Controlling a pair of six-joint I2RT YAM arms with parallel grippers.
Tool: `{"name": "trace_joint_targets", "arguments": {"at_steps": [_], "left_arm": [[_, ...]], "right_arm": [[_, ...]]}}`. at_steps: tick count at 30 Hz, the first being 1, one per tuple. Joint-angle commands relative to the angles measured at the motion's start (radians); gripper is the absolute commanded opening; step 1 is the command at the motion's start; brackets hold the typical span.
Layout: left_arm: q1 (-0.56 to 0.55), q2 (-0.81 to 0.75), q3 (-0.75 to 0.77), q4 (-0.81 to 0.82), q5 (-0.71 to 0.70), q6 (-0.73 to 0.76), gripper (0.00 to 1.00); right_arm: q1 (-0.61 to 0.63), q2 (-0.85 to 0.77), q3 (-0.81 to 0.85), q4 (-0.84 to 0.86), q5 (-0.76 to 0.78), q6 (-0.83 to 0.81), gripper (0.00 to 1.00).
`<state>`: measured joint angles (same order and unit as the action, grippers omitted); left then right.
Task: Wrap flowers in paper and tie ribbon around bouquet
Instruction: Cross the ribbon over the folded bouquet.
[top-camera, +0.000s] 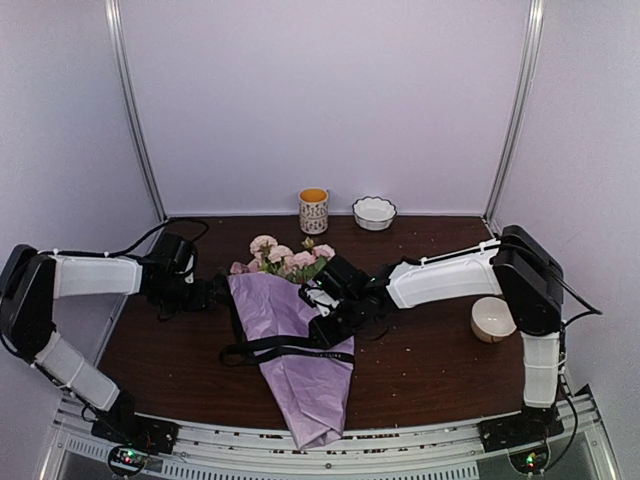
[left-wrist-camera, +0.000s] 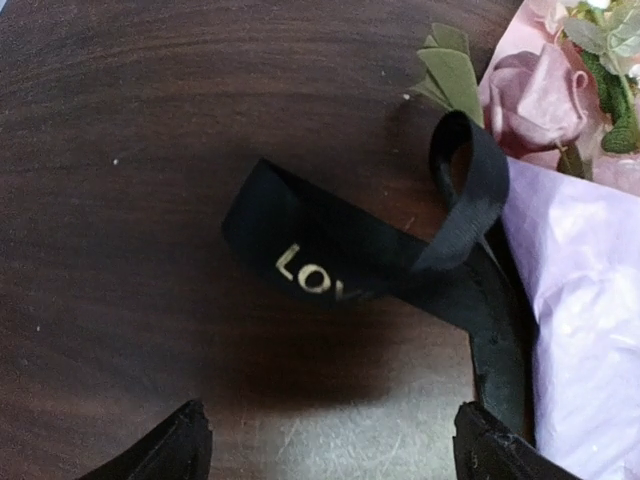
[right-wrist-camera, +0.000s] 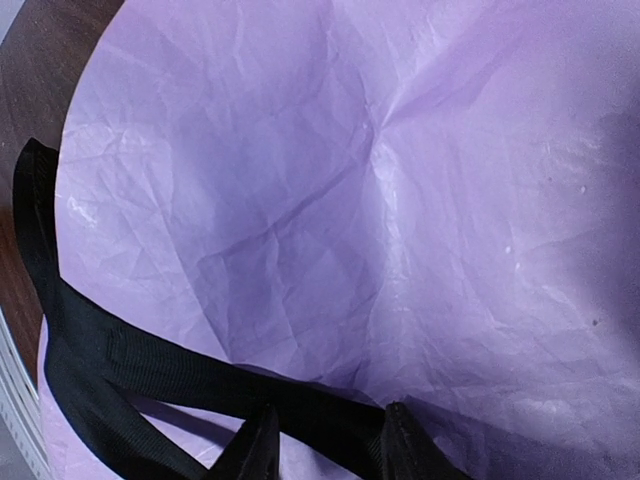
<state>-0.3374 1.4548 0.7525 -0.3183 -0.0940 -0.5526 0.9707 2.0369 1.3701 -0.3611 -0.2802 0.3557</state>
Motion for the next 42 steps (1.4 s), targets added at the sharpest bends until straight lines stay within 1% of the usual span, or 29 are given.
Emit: {"name": "trace_joint_targets", "arguments": {"at_steps": [1, 4, 7, 10, 12, 13, 14, 16, 17, 19, 21, 23, 26, 29, 31, 33, 34, 37, 40, 41, 42], "left_arm": [[0.003, 0.106, 0.099, 0.031, -0.102, 0.093, 0.87], [0.003, 0.193, 0.181, -0.015, -0.2, 0.129, 0.87], [0.003, 0.277, 0.247, -0.028, -0.241, 0.169, 0.87], [0.003, 0.349, 0.293, -0.024, -0.195, 0.21, 0.86], [0.003, 0.382, 0.306, -0.014, -0.153, 0.221, 0.84], [0.002, 0.385, 0.305, -0.007, -0.15, 0.214, 0.78], [0.002, 0.379, 0.299, 0.001, -0.152, 0.207, 0.64], [0.002, 0.341, 0.28, 0.019, -0.156, 0.197, 0.2], [0.002, 0.311, 0.269, 0.025, -0.165, 0.188, 0.01], [-0.008, 0.218, 0.241, 0.03, -0.198, 0.17, 0.0], [-0.043, 0.112, 0.207, 0.039, -0.226, 0.168, 0.0], [-0.113, 0.006, 0.19, 0.025, -0.261, 0.182, 0.0], [-0.282, -0.135, 0.198, -0.034, -0.292, 0.225, 0.0], [-0.478, -0.263, 0.185, -0.046, -0.204, 0.277, 0.0], [-0.594, -0.335, 0.154, -0.013, -0.089, 0.325, 0.0], [-0.698, -0.372, 0.125, 0.019, 0.046, 0.386, 0.0], [-0.76, -0.368, 0.117, 0.028, 0.112, 0.412, 0.0], [-0.848, -0.282, 0.149, 0.007, 0.222, 0.461, 0.0], [-0.922, -0.135, 0.237, -0.061, 0.255, 0.51, 0.0], [-0.945, -0.087, 0.274, -0.087, 0.27, 0.532, 0.04], [-0.967, -0.038, 0.313, -0.118, 0.283, 0.556, 0.15]], "right_arm": [[0.004, 0.02, 0.01, 0.012, -0.018, 0.017, 0.36], [0.006, 0.021, 0.007, 0.017, -0.028, 0.02, 0.36], [0.005, 0.023, 0.005, 0.022, -0.032, 0.021, 0.36], [0.005, 0.025, 0.001, 0.025, -0.043, 0.019, 0.36], [0.006, 0.023, 0.001, 0.02, -0.042, 0.016, 0.36], [0.006, 0.023, 0.002, 0.019, -0.04, 0.016, 0.36], [0.005, 0.024, 0.004, 0.017, -0.039, 0.014, 0.36], [0.004, 0.028, 0.007, 0.016, -0.039, 0.015, 0.36], [0.005, 0.031, 0.007, 0.016, -0.039, 0.016, 0.36], [0.005, 0.036, 0.009, 0.015, -0.039, 0.019, 0.36], [0.004, 0.04, 0.01, 0.018, -0.041, 0.02, 0.36], [0.004, 0.044, 0.011, 0.022, -0.04, 0.023, 0.36], [0.003, 0.048, 0.017, 0.019, -0.037, 0.025, 0.36], [0.0, 0.054, 0.026, 0.009, -0.035, 0.027, 0.36], [-0.005, 0.055, 0.025, 0.013, -0.043, 0.033, 0.36], [-0.011, 0.058, 0.02, 0.029, -0.059, 0.047, 0.36], [-0.013, 0.06, 0.017, 0.04, -0.069, 0.056, 0.36], [-0.021, 0.066, 0.012, 0.067, -0.091, 0.08, 0.36], [-0.023, 0.07, 0.01, 0.079, -0.094, 0.092, 0.36], [-0.024, 0.071, 0.01, 0.08, -0.094, 0.094, 0.36], [-0.024, 0.071, 0.01, 0.081, -0.095, 0.096, 0.36]]}}
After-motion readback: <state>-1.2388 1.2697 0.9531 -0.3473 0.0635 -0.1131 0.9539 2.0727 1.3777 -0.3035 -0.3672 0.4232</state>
